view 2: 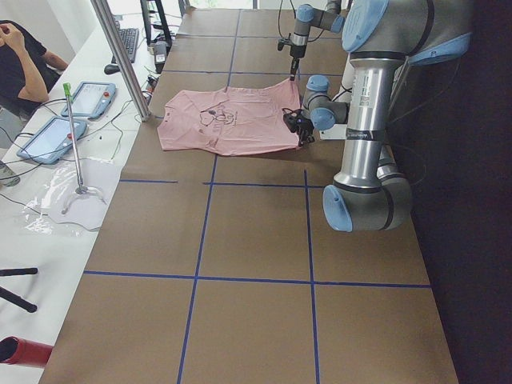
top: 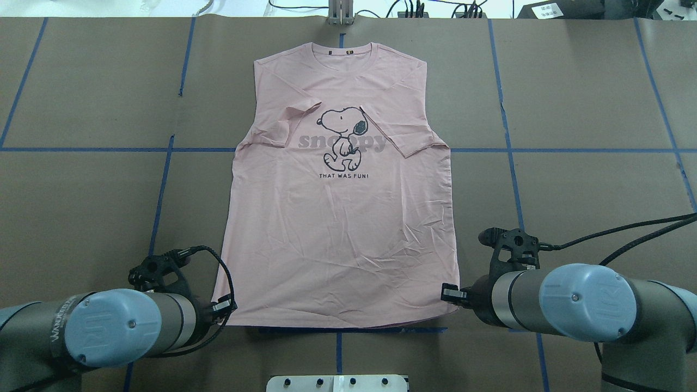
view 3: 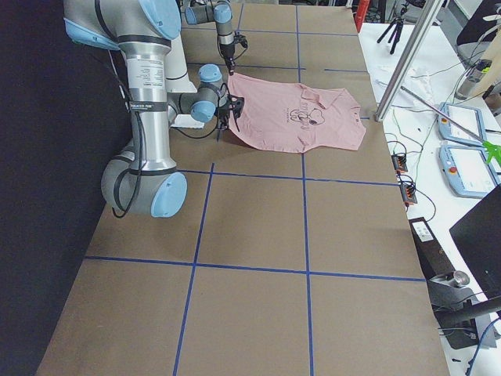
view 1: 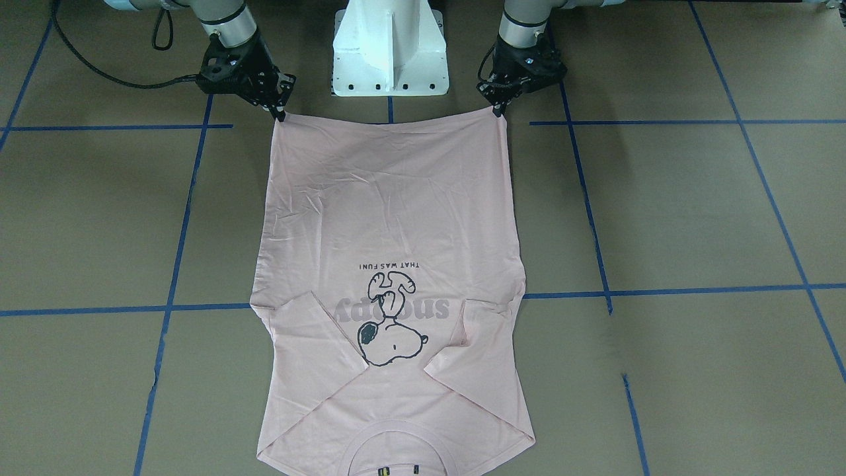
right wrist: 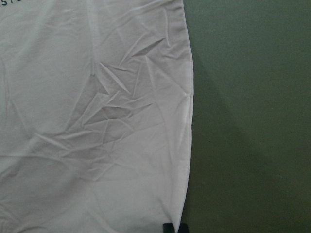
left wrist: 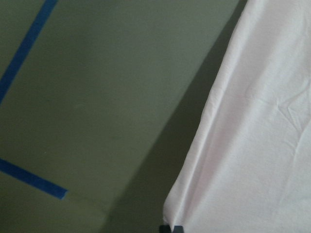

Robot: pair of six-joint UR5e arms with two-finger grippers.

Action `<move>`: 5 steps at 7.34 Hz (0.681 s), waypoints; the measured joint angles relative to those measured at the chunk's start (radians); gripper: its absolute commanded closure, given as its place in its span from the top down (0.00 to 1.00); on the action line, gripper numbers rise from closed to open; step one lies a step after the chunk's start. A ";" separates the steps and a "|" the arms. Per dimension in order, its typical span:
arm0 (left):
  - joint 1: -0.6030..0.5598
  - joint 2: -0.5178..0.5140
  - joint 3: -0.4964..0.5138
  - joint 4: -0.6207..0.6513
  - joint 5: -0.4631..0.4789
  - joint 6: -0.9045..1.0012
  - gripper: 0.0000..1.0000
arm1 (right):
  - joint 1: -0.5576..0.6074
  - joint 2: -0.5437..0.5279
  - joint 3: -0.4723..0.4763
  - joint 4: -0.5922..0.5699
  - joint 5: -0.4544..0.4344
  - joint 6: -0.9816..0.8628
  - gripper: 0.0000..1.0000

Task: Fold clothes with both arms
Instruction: 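Grasp both hem corners with the left and right grippers, then lift the hem with both grippers and fold it toward the collar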

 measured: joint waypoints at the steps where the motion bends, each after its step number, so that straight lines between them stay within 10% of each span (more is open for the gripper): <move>1: 0.028 0.001 -0.040 0.037 0.000 -0.002 0.00 | -0.012 -0.028 0.045 -0.003 0.036 0.004 0.00; 5: 0.160 0.000 -0.255 0.248 0.000 -0.009 0.00 | -0.089 -0.218 0.256 -0.005 0.124 0.025 0.00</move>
